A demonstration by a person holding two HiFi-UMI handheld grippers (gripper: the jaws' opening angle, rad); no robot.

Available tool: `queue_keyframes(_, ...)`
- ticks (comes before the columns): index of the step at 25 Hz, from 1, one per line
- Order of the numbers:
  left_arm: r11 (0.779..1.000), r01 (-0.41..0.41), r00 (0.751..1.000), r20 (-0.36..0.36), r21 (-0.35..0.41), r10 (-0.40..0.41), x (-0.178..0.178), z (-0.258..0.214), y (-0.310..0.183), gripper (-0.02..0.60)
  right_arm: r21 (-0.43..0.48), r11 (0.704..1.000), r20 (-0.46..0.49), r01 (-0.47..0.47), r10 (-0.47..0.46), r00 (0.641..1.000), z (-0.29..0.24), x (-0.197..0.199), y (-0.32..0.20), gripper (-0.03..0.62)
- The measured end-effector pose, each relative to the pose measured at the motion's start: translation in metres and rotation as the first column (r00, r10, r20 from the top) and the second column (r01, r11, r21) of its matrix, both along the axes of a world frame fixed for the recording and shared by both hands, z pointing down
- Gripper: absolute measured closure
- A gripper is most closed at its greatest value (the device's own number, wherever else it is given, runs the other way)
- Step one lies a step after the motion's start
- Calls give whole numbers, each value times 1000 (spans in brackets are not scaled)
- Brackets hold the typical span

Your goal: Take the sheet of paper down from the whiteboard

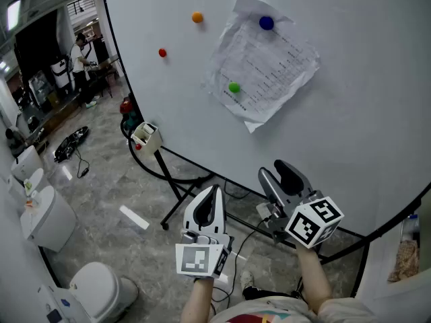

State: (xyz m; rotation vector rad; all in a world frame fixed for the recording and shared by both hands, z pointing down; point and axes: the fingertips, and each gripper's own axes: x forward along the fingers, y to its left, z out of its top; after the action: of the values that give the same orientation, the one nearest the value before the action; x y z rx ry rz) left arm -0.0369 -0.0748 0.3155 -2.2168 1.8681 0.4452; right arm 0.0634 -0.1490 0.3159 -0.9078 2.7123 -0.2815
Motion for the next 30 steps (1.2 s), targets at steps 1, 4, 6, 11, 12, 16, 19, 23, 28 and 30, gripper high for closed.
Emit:
queue_keyframes(1,1000,1,1000,16,1,-1,-2,-3,-14,538,-5,1000,-4,3,-3,1000,0,-5,-13,399)
queue_keyframes(4,1000,9,998,54,15,-9,-6,-12,-55,538,-8,1000,13,27,-27,1000,-4,-19,-51,399)
queue_keyframes(6,1000,15,998,58,23,-16,-10,-15,-80,538,-14,1000,44,23,-23,999,-8,-26,-74,399)
queue_keyframes(11,1000,4,994,112,15,-6,-22,-18,-120,538,-70,997,63,-34,38,997,-2,-40,-104,401)
queue_keyframes(12,1000,-5,992,128,21,2,-23,-21,-130,538,-69,997,80,-38,44,996,-4,-43,-109,401)
queue_keyframes(16,993,-81,993,87,81,74,-24,-40,-152,538,-31,996,113,-87,90,989,-15,-53,-118,401)
queue_keyframes(19,985,-139,987,92,107,129,-26,-53,-163,538,-7,989,129,-146,146,981,-22,-57,-122,403)
queue_keyframes(23,971,-195,975,132,134,178,-26,-70,-173,538,-16,972,144,-233,233,962,-21,-50,-131,563)
queue_keyframes(28,957,-246,954,214,152,211,-20,-94,-183,428,-2,969,135,-248,246,960,-20,-50,-132,580)
queue_keyframes(30,956,-252,929,315,152,195,-14,-101,-185,397,0,969,133,-248,246,960,-21,-50,-133,579)
